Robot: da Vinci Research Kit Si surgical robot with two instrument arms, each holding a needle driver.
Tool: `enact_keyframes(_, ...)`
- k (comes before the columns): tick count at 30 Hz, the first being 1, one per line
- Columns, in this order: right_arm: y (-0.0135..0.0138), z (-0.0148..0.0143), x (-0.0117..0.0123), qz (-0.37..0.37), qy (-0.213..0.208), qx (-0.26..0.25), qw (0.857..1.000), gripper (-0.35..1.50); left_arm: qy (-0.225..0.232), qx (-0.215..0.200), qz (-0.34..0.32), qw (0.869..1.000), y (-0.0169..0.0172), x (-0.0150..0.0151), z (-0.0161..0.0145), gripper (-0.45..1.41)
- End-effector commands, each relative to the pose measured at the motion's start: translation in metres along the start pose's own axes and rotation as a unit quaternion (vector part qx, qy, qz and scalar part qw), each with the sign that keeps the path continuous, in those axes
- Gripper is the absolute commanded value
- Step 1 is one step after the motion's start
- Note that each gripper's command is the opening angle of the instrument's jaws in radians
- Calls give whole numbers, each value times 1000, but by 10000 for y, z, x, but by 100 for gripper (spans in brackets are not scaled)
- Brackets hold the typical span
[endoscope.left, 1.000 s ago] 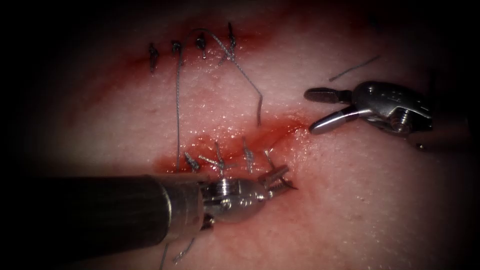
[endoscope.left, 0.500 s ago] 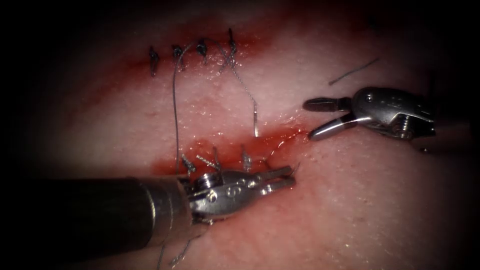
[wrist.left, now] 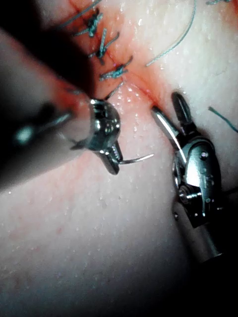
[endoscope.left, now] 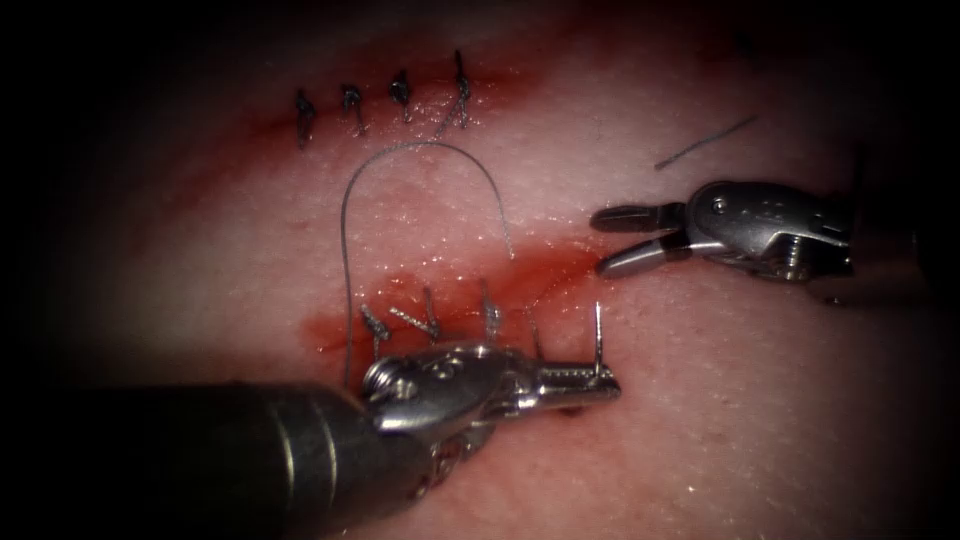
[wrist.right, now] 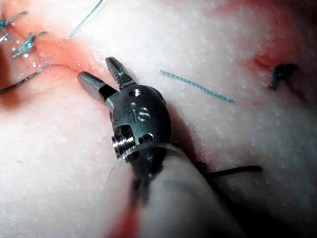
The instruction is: Wound Closure
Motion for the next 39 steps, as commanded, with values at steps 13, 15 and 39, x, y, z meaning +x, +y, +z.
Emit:
enact_keyframes(13,-14,3,-10,42,-13,46,998,41,61,-63,64,994,52,23,-18,-45)
enact_keyframes(15,-15,1,-7,44,-15,47,998,42,68,-61,125,988,65,33,-23,-45)
enact_keyframes(39,-24,-13,29,186,28,42,981,106,36,116,521,845,123,80,-33,-45)
